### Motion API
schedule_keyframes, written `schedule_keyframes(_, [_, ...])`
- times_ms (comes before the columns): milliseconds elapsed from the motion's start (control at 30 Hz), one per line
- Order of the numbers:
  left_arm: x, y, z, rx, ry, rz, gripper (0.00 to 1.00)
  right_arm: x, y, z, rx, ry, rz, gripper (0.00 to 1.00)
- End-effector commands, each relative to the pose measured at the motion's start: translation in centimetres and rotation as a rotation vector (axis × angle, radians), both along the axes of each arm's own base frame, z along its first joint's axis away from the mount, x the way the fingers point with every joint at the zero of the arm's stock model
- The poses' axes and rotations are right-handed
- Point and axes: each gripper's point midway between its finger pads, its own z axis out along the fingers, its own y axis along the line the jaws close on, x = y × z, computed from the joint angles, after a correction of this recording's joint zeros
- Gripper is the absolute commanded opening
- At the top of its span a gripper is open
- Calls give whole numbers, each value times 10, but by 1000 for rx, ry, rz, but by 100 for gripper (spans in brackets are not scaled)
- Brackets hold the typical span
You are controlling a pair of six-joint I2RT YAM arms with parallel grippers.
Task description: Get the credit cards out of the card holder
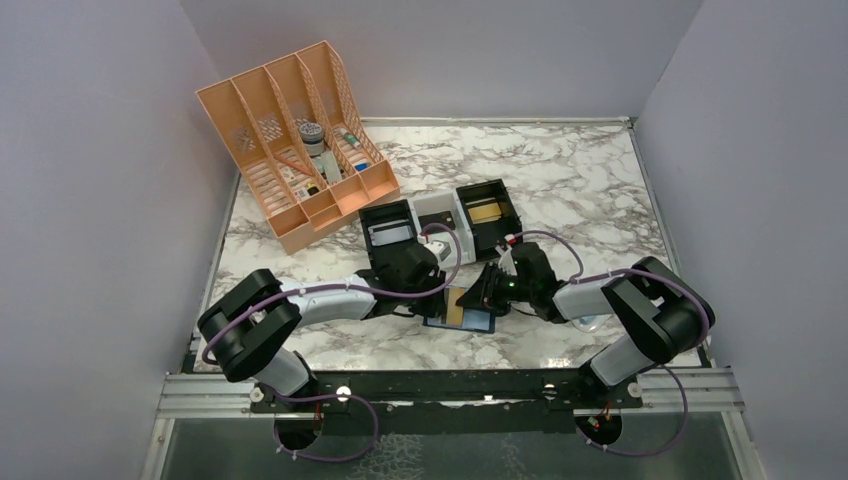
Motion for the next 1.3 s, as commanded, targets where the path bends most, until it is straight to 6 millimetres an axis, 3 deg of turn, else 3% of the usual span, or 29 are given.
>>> schedule_keyframes(0, [-2,4,-11,44,-3,1,24,3,-1,-6,-21,4,-18,18])
schedule_keyframes(133, [0,12,-13,73,-14,26,23,5,-6,-5,-48,-4,-41,14])
schedule_keyframes(300, [3,17,-14,107,-20,46,23,-2,-5,-4,-40,11,-7,23])
schedule_keyframes(533, [6,17,-14,134,-25,39,22,-9,-11,-4,-32,30,-43,24])
schedule_keyframes(700, [7,17,-13,141,-27,37,22,-10,-5,6,5,10,-10,15])
schedule_keyframes(933, [7,15,-13,139,-24,29,22,-10,7,11,58,21,48,14])
schedule_keyframes(1000, [7,15,-13,140,-25,30,22,-9,7,10,58,22,48,2])
schedule_keyframes(1267, [9,21,-13,162,-39,43,22,-10,-18,1,1,23,52,1])
